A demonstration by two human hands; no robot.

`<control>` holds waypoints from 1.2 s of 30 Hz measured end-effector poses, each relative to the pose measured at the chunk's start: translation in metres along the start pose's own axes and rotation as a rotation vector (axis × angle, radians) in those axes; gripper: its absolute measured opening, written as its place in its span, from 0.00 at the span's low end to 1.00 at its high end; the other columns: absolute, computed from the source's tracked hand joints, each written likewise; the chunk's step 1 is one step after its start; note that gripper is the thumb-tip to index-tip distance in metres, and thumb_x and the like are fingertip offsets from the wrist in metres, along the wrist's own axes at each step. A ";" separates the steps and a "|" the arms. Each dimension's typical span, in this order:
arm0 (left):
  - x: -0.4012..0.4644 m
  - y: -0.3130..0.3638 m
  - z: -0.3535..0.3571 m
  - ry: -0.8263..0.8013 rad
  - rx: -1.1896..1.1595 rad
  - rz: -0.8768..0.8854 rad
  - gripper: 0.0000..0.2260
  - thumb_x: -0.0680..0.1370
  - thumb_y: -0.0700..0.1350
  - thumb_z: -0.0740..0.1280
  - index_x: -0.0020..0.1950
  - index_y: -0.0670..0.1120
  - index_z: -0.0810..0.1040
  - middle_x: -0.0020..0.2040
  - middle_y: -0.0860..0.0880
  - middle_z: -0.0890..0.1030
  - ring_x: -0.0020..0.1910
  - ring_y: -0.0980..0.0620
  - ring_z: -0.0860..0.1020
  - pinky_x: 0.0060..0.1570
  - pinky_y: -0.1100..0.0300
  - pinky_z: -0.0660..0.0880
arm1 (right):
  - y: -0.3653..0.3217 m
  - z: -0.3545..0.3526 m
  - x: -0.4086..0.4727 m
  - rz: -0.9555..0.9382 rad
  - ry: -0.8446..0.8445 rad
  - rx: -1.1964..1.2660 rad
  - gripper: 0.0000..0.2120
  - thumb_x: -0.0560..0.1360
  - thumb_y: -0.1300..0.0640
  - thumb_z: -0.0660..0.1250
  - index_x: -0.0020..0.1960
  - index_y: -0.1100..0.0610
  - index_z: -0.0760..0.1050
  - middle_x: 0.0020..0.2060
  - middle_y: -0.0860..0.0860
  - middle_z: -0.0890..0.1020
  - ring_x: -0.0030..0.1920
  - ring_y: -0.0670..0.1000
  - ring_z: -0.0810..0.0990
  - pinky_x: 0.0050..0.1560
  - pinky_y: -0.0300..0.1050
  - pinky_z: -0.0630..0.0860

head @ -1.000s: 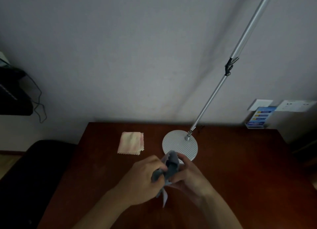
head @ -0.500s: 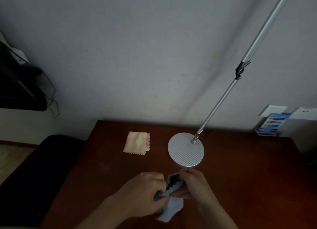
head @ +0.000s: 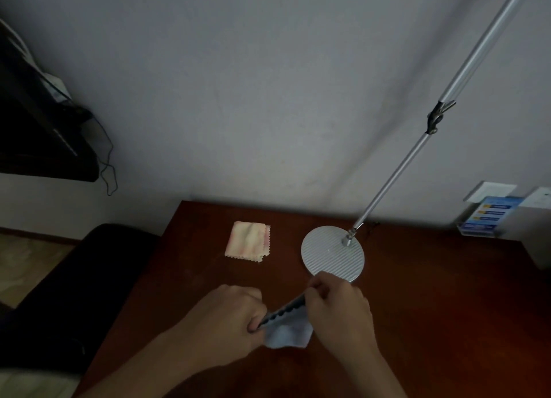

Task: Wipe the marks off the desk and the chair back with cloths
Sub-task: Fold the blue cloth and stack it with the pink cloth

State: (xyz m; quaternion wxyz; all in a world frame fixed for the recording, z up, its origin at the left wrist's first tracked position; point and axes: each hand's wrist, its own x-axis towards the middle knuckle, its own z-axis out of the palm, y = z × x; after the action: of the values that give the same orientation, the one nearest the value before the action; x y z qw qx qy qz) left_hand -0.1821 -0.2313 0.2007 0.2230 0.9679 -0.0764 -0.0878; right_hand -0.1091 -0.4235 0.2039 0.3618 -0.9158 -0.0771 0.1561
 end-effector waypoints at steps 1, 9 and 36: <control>-0.004 -0.001 -0.001 0.001 -0.027 -0.003 0.16 0.72 0.48 0.68 0.29 0.51 0.64 0.34 0.56 0.70 0.32 0.54 0.71 0.28 0.68 0.61 | 0.002 0.000 0.000 0.024 -0.032 0.034 0.07 0.74 0.54 0.62 0.39 0.47 0.77 0.32 0.44 0.81 0.35 0.47 0.80 0.40 0.49 0.80; 0.032 -0.038 -0.012 -0.085 -0.082 -0.114 0.04 0.78 0.50 0.70 0.51 0.52 0.79 0.40 0.54 0.81 0.37 0.60 0.77 0.34 0.65 0.72 | 0.002 0.012 0.038 0.306 -0.377 0.505 0.10 0.79 0.60 0.61 0.49 0.62 0.80 0.38 0.61 0.85 0.39 0.59 0.85 0.46 0.54 0.83; 0.027 -0.052 -0.001 0.224 -0.484 -0.135 0.02 0.79 0.49 0.69 0.49 0.54 0.82 0.40 0.59 0.82 0.39 0.61 0.79 0.39 0.66 0.73 | 0.022 0.022 0.042 -0.048 -0.048 0.653 0.10 0.77 0.69 0.59 0.39 0.63 0.73 0.32 0.51 0.75 0.35 0.45 0.71 0.35 0.38 0.68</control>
State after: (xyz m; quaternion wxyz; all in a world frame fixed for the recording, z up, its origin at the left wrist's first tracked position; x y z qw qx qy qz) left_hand -0.1503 -0.1894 0.1743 0.4484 0.8930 0.0365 -0.0104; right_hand -0.0767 -0.4144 0.1639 0.6381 -0.7454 -0.0528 0.1854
